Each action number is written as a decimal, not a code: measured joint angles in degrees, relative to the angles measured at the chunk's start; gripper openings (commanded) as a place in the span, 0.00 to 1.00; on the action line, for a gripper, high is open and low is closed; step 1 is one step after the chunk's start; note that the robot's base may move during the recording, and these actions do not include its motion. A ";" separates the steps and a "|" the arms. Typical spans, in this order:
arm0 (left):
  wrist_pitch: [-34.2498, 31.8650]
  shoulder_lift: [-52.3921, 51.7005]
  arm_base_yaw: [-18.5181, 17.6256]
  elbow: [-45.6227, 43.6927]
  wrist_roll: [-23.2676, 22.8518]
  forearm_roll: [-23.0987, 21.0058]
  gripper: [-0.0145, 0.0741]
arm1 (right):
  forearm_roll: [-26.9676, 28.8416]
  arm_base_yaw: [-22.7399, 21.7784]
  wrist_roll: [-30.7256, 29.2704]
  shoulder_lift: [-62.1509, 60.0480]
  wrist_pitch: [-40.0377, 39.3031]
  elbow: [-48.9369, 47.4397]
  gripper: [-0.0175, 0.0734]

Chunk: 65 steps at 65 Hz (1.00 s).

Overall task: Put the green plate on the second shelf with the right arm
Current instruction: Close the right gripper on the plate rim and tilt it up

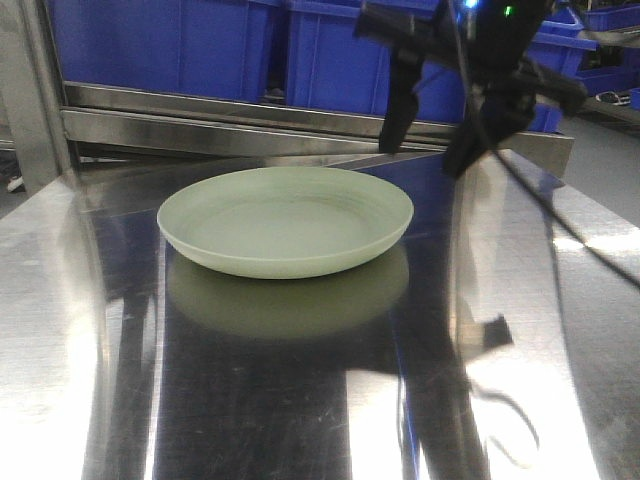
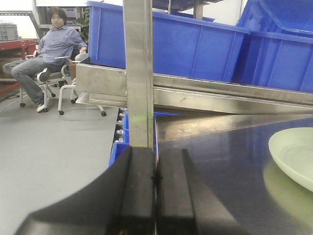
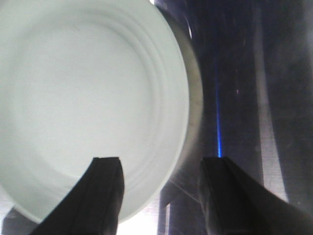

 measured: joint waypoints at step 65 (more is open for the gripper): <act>0.00 0.00 0.00 0.00 0.00 0.00 0.31 | 4.87 0.00 -0.58 9.01 -6.32 -0.47 0.66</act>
